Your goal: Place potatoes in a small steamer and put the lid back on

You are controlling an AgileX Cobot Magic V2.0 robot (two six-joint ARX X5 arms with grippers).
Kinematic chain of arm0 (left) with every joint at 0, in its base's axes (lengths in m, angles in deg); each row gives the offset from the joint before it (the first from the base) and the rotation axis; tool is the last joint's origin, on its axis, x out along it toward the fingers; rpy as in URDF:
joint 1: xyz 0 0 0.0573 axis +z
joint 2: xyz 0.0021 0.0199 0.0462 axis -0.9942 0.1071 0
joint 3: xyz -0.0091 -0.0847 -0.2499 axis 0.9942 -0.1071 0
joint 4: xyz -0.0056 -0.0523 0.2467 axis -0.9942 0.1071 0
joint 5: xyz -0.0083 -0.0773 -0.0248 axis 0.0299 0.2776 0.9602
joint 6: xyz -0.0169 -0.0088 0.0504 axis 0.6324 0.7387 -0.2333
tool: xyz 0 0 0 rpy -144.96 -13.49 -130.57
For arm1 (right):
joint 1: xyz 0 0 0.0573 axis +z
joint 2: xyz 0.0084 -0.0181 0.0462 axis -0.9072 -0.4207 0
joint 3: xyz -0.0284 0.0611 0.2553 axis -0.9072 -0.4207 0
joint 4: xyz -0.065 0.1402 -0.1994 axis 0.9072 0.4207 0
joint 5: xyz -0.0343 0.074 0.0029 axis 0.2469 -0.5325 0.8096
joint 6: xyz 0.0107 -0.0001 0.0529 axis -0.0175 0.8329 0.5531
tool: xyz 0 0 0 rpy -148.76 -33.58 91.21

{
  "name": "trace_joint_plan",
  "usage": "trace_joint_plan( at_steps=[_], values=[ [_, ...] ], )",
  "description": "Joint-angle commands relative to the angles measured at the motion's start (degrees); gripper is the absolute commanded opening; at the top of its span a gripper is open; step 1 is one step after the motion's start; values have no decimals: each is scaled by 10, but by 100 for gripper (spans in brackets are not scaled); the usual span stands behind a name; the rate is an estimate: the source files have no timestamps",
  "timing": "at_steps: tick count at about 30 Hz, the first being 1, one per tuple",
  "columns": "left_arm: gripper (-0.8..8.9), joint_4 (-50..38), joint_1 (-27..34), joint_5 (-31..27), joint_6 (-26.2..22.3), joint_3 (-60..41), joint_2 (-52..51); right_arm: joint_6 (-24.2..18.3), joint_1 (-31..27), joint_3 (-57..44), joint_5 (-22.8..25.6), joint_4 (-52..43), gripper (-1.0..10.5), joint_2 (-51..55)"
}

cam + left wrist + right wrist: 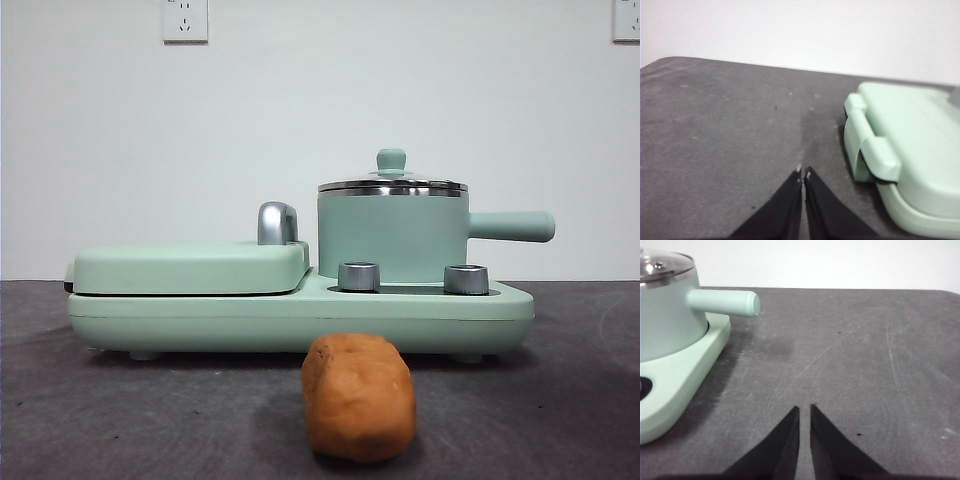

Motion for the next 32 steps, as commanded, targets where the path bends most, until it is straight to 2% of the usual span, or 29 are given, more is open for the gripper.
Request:
trace_joint_plan(
  at_steps=[1,2,6,9,12,17,20,23,28,32],
  values=[
    [10,-10,0,-1,36,-10,0,49,0,-2,-9,-21,30,1],
    [10,-20,0,-1,39,-10,0,59,0,-1,-17,-23,15,1],
    [10,-23,-1,22,100,5,2,127,3,26,-28,0,10,-2],
    [10,19,-9,32,122,44,22,170,5,69,-26,34,10,-12],
    [10,65,-20,54,137,99,56,192,5,124,-36,62,10,-34],
    [10,124,-37,119,138,208,139,191,5,230,-45,105,10,-88],
    [10,154,-46,149,128,277,196,180,5,303,-71,160,10,-132],
    [10,167,-56,174,125,340,253,156,5,368,-120,215,10,-177],
    [10,167,-80,229,109,436,347,92,5,466,-221,291,10,-250],
    [10,178,-102,287,95,495,412,45,5,518,-261,324,11,-291]
  ],
)
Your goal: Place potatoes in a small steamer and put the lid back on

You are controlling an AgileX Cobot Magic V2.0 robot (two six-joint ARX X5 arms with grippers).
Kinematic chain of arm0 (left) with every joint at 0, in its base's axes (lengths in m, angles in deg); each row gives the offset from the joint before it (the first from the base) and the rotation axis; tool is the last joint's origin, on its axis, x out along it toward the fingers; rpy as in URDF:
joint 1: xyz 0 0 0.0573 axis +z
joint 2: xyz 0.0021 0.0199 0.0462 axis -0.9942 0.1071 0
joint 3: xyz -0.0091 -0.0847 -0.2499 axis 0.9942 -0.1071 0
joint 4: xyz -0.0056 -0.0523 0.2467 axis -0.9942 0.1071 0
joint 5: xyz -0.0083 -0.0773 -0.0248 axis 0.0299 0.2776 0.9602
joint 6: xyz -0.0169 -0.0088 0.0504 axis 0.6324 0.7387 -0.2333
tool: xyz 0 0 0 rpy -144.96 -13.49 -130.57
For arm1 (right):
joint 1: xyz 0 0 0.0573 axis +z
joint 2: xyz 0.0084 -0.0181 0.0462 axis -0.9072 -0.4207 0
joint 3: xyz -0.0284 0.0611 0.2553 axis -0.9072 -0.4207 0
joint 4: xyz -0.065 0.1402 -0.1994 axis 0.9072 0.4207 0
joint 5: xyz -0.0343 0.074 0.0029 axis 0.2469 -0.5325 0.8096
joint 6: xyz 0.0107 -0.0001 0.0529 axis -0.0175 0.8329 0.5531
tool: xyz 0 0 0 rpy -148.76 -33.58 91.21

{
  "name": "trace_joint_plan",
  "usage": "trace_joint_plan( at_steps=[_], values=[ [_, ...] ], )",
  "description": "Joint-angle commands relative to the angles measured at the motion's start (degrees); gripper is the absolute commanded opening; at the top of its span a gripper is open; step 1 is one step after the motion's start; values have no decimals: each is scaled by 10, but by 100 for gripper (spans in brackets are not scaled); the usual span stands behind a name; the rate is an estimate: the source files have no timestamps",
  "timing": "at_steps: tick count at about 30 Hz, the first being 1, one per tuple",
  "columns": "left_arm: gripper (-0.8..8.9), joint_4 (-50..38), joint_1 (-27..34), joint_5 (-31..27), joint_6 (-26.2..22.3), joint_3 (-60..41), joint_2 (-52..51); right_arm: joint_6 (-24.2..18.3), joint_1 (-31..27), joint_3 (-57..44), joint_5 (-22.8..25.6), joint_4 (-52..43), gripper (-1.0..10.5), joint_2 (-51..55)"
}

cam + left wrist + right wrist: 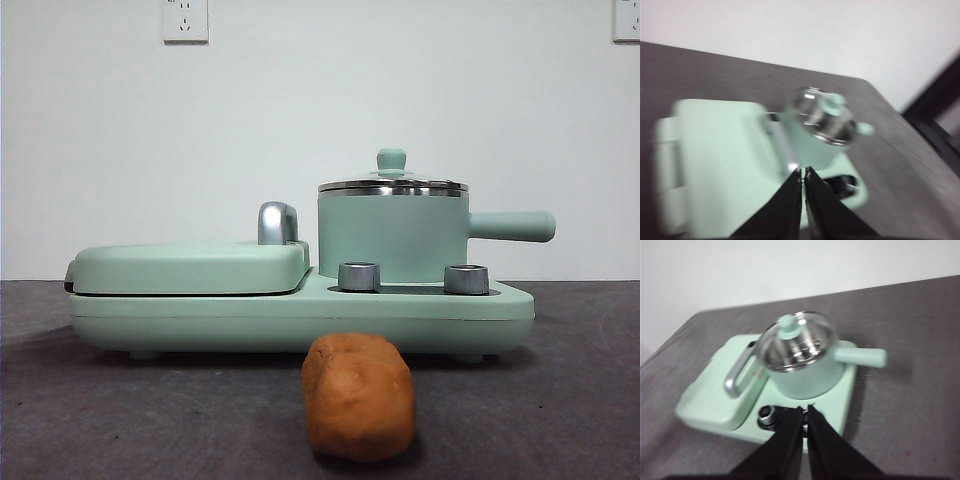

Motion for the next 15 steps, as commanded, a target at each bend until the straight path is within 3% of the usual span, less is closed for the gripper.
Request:
trace_joint_plan(
  at_steps=[1,7,9,12,15],
  values=[
    [10,12,-14,36,-24,45,45,-56,2,34,-28,9,11,-25],
    [11,22,-51,67,-54,90,114,-61,2,57,-59,10,14,-56],
    [39,20,-61,67,-65,97,130,-61,2,57,-61,13,68,-61],
    [177,16,-73,67,-65,104,152,-59,2,57,-70,18,229,-64],
    [386,13,-84,67,-64,113,178,-59,2,57,-70,21,379,-67]
  ],
)
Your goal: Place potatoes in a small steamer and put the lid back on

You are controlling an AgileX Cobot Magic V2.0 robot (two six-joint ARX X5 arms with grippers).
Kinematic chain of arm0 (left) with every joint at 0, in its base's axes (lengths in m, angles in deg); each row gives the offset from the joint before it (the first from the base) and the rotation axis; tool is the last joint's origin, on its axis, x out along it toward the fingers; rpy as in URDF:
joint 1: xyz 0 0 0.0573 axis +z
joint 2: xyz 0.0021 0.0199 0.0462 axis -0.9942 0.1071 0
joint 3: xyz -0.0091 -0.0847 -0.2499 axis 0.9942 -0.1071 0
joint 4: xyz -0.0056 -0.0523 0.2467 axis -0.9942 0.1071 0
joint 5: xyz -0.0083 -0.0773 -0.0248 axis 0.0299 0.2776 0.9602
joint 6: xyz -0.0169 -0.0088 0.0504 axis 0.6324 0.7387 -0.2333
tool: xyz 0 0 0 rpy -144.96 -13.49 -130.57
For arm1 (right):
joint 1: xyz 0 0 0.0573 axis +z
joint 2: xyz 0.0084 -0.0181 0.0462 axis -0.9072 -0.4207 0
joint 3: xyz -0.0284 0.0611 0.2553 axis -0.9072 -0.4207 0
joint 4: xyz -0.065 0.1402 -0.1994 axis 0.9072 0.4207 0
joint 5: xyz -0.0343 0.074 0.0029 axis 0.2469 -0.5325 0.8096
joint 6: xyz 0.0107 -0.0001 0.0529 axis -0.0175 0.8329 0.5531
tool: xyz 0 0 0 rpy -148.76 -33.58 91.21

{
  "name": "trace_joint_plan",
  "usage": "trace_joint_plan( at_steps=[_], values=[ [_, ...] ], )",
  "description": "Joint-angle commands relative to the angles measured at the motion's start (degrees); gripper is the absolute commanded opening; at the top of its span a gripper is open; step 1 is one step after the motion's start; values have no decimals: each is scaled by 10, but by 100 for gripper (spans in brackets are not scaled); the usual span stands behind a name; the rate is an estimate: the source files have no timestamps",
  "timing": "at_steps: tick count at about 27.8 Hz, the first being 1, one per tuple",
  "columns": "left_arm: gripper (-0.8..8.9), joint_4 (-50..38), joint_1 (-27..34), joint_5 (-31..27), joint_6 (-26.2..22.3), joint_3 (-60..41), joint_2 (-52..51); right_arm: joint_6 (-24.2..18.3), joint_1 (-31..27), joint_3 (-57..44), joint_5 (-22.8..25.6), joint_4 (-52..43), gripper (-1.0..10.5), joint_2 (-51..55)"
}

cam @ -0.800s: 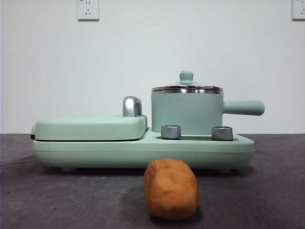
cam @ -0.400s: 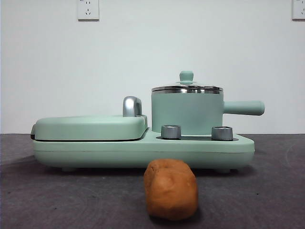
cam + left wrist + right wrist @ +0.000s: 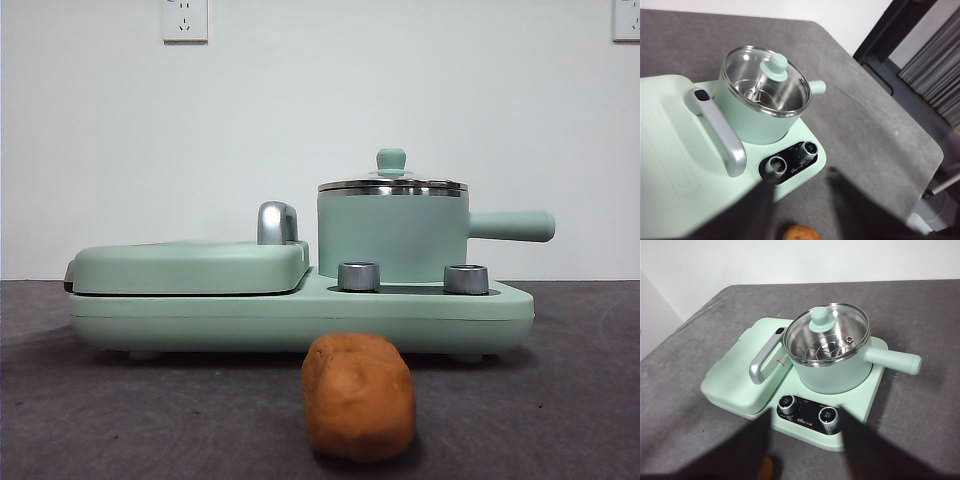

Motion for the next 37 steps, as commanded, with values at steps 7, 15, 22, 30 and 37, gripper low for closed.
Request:
trace_joint_plan(
  at_steps=[7,15,22,30,37],
  values=[
    [531,-19,-37,2,-14,74,106,-4,2,10,-3,2,466,-9],
    [530,3,-78,0,-42,226,261,-4,2,10,-16,1,466,-9],
    [523,31,-122,-60,-68,379,402,4,2,10,-37,1,466,-9],
    [515,52,-172,-226,-144,539,578,8,2,10,-37,1,466,-9],
    [492,29,-170,-226,-140,552,661,8,2,10,-34,0,466,-9]
  ],
)
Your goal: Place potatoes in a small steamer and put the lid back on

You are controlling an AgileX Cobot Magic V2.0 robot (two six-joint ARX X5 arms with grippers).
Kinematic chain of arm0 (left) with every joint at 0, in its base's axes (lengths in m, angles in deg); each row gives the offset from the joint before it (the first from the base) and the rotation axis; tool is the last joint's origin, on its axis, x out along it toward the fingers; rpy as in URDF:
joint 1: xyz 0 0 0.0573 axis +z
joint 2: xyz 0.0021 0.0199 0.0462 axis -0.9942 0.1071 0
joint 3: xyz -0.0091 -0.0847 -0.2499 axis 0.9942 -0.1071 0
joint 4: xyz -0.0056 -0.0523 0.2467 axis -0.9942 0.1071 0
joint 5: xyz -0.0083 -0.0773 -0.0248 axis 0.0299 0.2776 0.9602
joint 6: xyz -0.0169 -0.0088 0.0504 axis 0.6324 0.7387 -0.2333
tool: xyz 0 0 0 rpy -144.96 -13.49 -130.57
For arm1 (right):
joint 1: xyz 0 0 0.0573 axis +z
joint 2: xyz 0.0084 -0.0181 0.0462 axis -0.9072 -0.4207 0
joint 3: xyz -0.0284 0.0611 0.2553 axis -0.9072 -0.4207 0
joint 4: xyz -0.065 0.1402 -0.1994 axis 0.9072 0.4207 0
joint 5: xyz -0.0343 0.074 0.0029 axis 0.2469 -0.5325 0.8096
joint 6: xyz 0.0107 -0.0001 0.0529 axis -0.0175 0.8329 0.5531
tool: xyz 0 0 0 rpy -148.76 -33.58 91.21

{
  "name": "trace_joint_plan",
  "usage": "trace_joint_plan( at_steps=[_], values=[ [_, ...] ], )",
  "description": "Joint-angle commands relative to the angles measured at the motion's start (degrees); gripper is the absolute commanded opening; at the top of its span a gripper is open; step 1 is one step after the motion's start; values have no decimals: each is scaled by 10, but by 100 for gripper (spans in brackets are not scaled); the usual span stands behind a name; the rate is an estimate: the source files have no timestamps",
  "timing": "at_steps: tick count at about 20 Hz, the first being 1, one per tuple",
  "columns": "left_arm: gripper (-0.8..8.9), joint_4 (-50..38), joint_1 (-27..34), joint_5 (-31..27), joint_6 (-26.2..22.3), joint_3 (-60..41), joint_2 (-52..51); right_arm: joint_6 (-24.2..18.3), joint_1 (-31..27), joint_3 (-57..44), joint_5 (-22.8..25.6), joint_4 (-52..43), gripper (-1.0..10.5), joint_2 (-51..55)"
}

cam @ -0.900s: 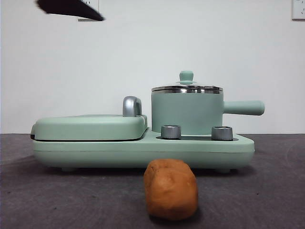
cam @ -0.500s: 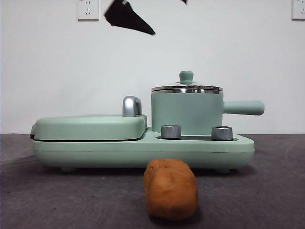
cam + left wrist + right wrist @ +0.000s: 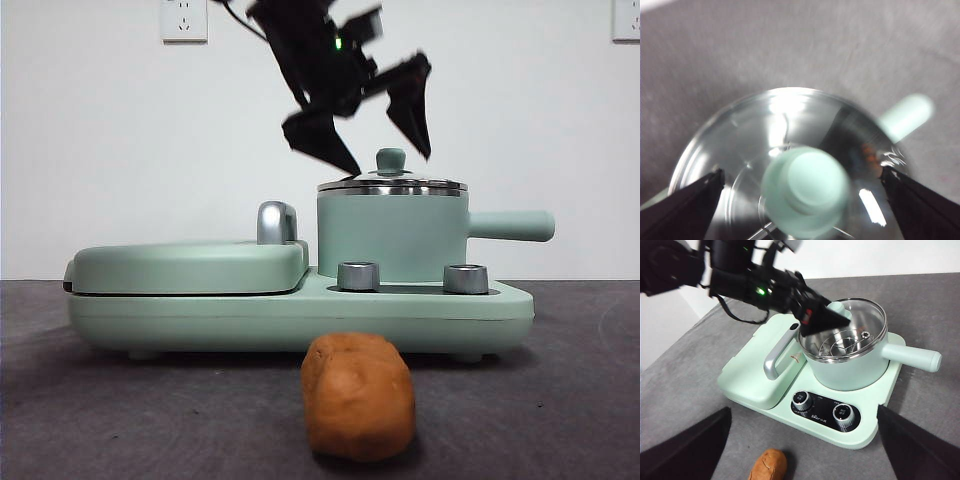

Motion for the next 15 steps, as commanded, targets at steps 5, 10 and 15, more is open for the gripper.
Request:
trace_joint_plan(
  at_steps=[5,10,15],
  values=[
    [489,-23,-2,3,0,18,22,4,2,10,0,-2,466,-2],
    [296,-12,-3,3,-3,30,21,4,2,10,0,-2,466,-2],
    [207,39,-3,3,-3,81,21,4,2,10,3,-2,466,-2]
  ],
)
